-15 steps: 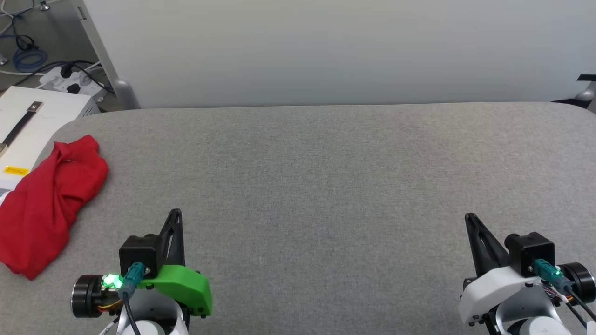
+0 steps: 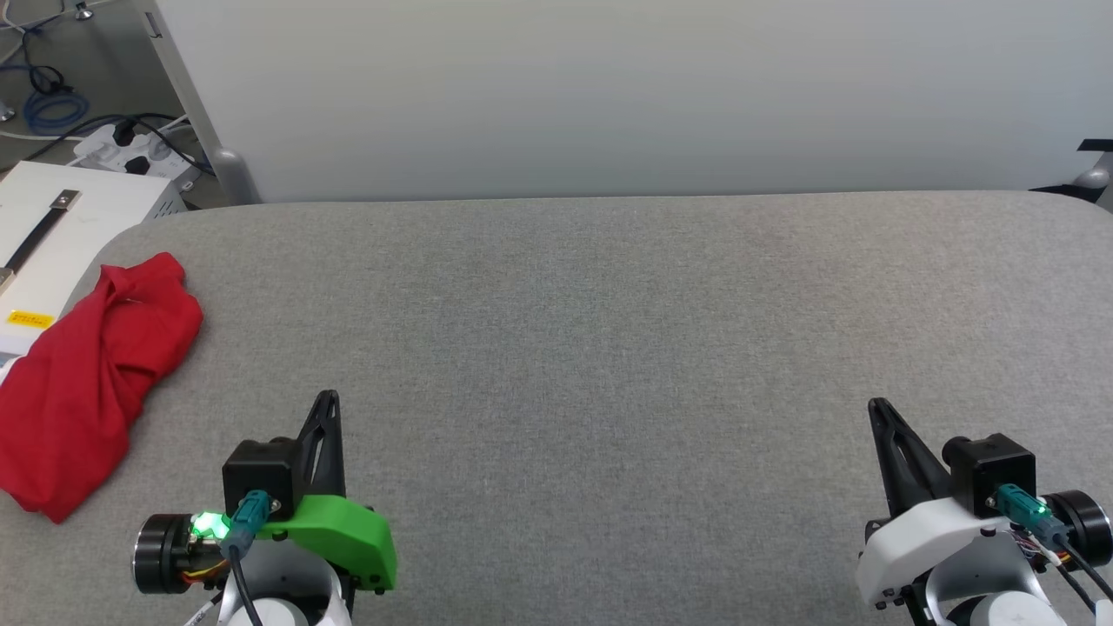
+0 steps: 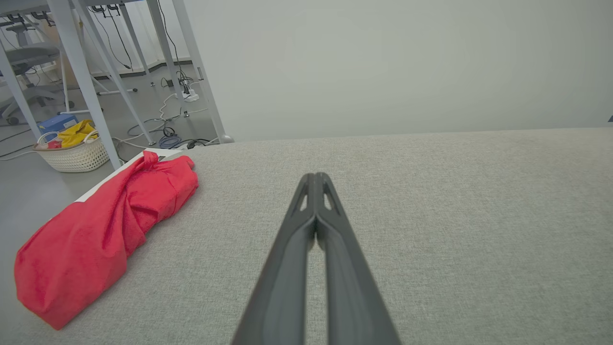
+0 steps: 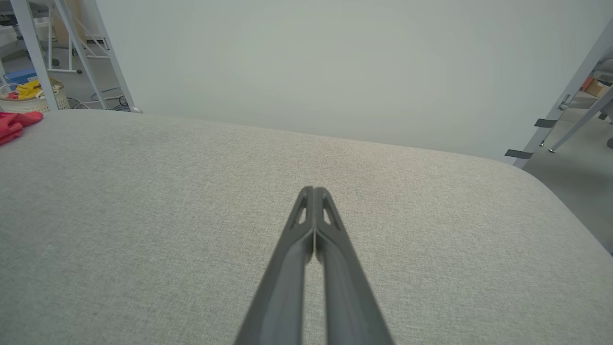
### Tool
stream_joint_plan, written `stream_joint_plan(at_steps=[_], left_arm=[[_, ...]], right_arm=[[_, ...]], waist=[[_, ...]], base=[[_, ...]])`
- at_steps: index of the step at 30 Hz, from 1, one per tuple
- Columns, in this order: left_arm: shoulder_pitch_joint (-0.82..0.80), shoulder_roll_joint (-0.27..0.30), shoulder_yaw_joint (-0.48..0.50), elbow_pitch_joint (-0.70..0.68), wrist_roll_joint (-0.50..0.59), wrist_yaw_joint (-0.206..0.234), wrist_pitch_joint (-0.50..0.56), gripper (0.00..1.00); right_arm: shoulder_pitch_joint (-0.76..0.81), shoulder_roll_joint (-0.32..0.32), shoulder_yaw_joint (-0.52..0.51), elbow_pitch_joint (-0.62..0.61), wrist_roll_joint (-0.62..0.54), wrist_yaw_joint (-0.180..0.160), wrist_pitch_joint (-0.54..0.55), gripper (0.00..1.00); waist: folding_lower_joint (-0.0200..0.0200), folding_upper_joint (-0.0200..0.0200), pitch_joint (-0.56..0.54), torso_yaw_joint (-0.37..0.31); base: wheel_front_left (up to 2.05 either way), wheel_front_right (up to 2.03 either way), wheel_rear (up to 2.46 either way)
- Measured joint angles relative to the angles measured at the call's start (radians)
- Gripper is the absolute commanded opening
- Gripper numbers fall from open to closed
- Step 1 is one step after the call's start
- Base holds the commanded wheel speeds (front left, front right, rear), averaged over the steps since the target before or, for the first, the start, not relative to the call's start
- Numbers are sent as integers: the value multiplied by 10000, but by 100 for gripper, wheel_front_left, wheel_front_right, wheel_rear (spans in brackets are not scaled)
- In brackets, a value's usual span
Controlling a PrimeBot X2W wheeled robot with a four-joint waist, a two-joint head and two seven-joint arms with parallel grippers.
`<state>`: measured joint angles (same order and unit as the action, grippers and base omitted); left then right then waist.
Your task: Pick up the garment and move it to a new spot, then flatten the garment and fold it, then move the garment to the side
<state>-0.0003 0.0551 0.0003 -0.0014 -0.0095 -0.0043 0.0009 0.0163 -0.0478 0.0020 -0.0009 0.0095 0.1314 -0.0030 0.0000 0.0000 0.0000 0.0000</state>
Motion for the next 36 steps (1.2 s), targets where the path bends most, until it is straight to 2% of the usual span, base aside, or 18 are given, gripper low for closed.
stream_joint_plan(at_steps=[6, 7, 8, 9, 10, 36], left_arm=[[0, 0, 0, 0, 0, 0, 0, 0], [0, 2, 0, -2, -6, -2, 0, 100], [0, 2, -2, -4, -6, -2, 0, 100], [0, 4, -2, -4, -6, -2, 0, 0], [0, 4, -4, -4, -6, -2, 0, 100], [-2, 4, -282, 240, -439, -104, -447, 100]], right_arm=[[0, 0, 0, 0, 2, 0, 0, 0], [3, 2, 2, 0, 6, 2, 0, 100], [5, 4, 2, 0, 6, 2, 0, 100], [5, 6, 2, 0, 6, 2, 0, 0], [5, 8, 2, 0, 6, 2, 0, 100], [8, 12, -84, 92, 525, 2, -454, 100]], waist=[[0, 0, 0, 0], [0, 0, 0, 0], [0, 0, 0, 0], [0, 1, 0, 0], [0, 0, 0, 0], [0, 0, -94, -20]], base=[[0, 0, 0], [0, 0, 0], [0, 0, 0], [0, 0, 0], [0, 0, 0], [0, 0, 0]])
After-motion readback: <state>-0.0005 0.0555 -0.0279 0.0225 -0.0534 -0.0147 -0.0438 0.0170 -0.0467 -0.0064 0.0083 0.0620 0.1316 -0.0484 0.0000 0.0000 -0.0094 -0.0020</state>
